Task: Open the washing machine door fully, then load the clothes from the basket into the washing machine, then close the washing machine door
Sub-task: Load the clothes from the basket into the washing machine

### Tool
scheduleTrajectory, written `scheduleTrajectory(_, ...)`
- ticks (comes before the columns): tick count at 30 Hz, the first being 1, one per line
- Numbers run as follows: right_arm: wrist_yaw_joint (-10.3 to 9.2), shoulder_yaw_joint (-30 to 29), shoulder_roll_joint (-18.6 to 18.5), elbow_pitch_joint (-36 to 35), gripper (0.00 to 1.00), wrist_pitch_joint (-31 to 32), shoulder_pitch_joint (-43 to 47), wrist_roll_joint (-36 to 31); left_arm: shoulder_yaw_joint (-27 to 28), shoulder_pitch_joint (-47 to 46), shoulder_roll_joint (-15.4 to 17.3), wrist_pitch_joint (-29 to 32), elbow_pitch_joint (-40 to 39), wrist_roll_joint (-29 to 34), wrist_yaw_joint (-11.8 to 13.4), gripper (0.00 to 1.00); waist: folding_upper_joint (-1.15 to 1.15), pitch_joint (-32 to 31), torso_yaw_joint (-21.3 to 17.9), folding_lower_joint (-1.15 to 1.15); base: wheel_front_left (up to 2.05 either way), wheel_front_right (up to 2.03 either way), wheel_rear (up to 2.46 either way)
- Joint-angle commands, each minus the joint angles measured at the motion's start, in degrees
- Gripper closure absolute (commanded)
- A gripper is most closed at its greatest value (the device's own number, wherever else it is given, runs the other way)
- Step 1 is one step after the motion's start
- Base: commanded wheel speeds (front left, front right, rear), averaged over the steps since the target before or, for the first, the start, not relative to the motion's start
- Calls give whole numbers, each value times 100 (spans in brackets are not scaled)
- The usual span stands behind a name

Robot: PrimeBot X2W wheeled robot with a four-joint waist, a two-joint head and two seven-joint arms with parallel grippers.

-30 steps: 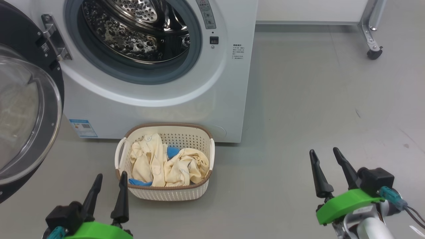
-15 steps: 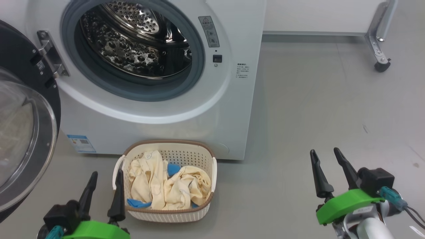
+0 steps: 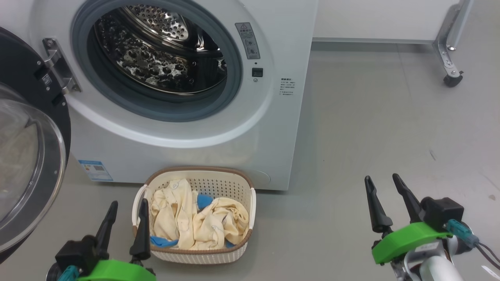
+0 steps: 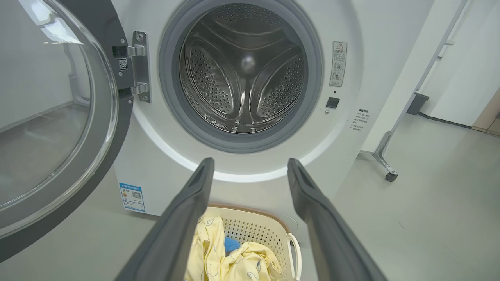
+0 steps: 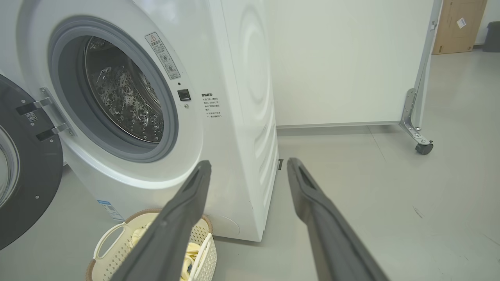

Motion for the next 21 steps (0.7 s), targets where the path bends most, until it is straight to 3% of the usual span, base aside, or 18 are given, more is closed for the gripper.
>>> scheduleTrajectory(1,3,120,-11,-168,0,-56,-191,-11,217,-193,48,-81,-188,60,-20,0,0,5,-2,0,0,0,0)
scheduleTrajectory(21,3,140,-10,-173,0,-56,-202,20,126,-221,37,-81,-147,43,-20,0,0,71,-55,0,0,0,0)
